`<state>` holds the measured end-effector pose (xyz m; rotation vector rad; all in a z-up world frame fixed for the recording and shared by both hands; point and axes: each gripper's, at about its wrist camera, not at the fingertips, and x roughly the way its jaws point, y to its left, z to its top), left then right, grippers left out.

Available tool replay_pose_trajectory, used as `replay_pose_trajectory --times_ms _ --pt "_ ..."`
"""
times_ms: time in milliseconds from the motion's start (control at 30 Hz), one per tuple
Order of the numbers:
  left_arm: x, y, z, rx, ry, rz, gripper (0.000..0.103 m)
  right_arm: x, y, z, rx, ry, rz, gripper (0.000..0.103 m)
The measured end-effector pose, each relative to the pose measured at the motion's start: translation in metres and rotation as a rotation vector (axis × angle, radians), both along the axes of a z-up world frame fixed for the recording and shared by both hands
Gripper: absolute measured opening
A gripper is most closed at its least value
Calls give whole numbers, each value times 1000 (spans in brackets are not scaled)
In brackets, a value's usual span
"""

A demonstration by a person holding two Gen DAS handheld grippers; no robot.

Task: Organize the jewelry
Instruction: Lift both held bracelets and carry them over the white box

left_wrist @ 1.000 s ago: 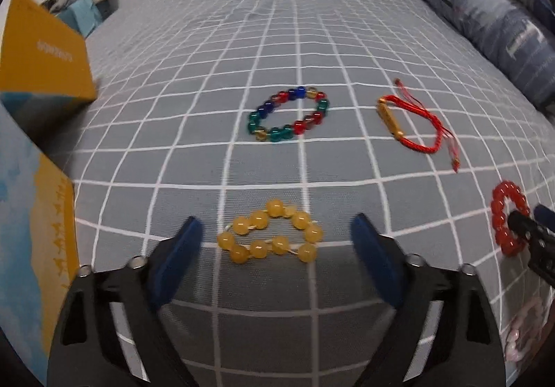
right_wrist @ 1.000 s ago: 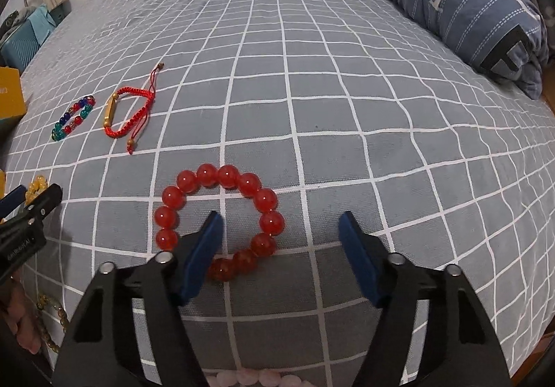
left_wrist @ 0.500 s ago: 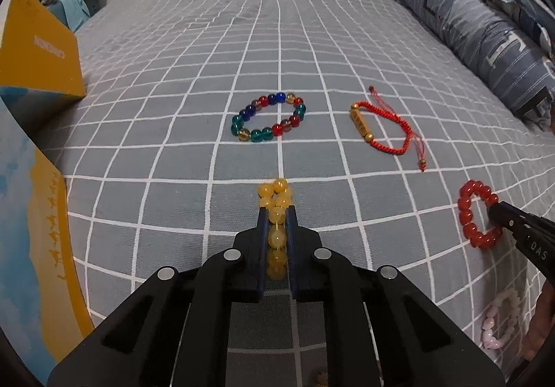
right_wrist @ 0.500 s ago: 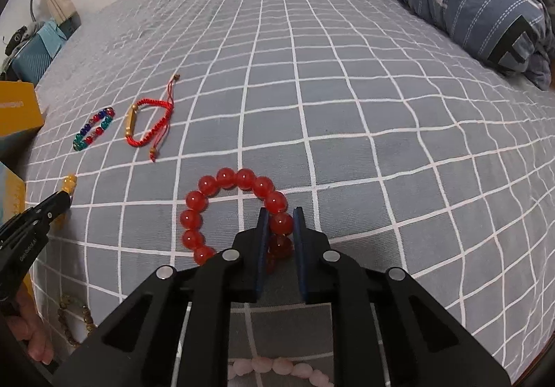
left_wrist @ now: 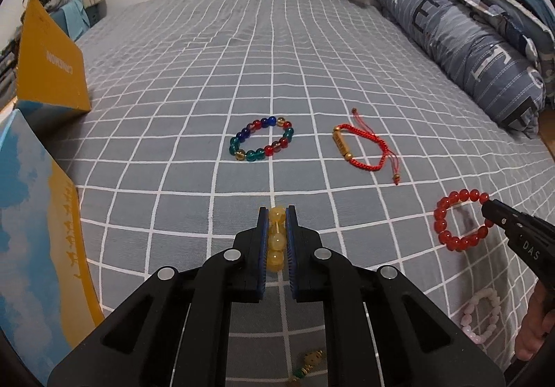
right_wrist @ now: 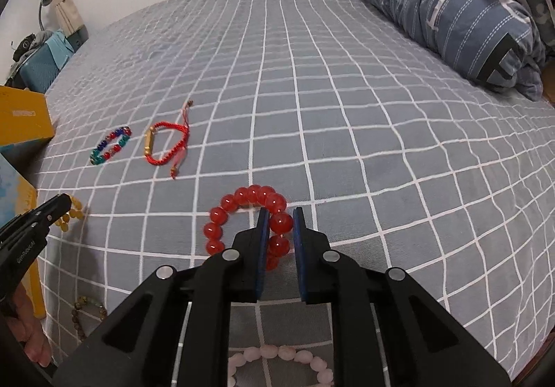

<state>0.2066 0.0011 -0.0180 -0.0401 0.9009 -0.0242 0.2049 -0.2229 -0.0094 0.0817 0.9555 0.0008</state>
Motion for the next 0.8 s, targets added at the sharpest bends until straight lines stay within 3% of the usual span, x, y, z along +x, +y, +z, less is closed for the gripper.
replay_pose_trajectory --times_ms 800 --pt "-44 -4 45 4 -72 -5 9 -42 15 52 -45 -115 22 13"
